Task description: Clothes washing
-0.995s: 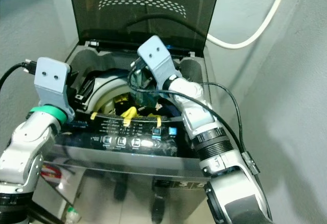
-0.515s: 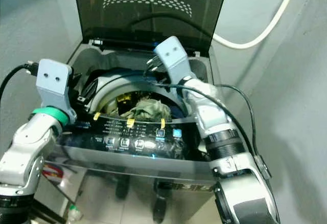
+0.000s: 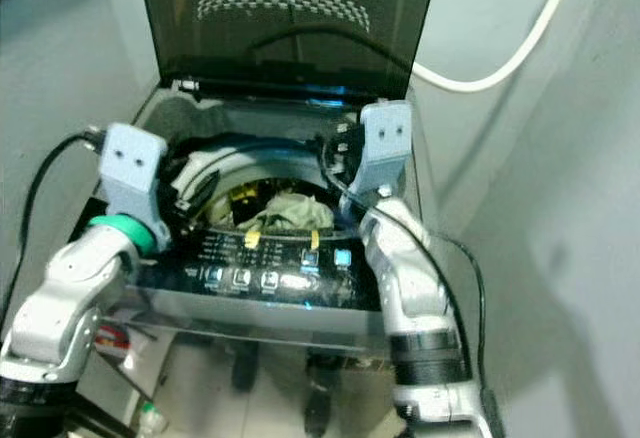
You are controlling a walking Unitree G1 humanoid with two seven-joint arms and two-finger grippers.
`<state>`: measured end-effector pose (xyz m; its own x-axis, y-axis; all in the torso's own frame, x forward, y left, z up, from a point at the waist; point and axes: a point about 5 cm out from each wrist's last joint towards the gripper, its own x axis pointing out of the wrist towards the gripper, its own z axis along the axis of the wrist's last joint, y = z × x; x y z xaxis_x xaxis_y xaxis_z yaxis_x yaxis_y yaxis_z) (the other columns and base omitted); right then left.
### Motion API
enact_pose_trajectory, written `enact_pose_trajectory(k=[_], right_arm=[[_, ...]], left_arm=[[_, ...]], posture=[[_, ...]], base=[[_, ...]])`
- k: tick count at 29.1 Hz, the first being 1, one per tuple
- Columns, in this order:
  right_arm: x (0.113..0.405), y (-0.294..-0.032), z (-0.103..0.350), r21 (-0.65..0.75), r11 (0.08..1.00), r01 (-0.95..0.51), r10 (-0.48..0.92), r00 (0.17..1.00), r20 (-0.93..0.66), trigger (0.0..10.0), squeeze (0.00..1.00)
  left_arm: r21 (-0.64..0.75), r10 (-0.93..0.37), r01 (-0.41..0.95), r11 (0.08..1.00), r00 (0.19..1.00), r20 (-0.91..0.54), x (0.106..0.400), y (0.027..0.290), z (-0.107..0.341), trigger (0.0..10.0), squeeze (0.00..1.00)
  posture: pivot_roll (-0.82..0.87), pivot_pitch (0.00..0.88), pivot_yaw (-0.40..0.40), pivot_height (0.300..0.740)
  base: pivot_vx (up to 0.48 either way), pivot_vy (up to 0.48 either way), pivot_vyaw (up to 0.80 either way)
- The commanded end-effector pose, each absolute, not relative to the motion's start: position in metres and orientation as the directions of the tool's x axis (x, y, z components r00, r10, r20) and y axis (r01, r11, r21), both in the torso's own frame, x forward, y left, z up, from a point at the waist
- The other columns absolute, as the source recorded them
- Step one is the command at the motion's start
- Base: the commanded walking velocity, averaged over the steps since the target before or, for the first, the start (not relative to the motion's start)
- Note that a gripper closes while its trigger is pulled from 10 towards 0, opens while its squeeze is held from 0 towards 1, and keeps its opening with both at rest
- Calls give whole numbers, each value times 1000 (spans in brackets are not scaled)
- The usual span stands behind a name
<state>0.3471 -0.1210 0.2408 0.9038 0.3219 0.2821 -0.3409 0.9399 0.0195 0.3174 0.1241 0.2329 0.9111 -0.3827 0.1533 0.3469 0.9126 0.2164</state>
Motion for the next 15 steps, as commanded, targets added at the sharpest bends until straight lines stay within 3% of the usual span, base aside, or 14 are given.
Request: enact_pose_trajectory(k=[1, 15], right_arm=[[343, -116, 244, 11, 934, -356, 336, 891, 304, 10000, 0], [335, -120, 236, 127, 897, -424, 352, 857, 375, 10000, 0]], left_arm=[[220, -373, 338, 915, 917, 144, 318, 127, 229, 10000, 0], [287, -369, 325, 901, 922, 116, 316, 129, 224, 10000, 0]], posture=[[108, 18, 81, 740], [124, 19, 73, 740]], base=[[0, 0, 800], [0, 0, 800]])
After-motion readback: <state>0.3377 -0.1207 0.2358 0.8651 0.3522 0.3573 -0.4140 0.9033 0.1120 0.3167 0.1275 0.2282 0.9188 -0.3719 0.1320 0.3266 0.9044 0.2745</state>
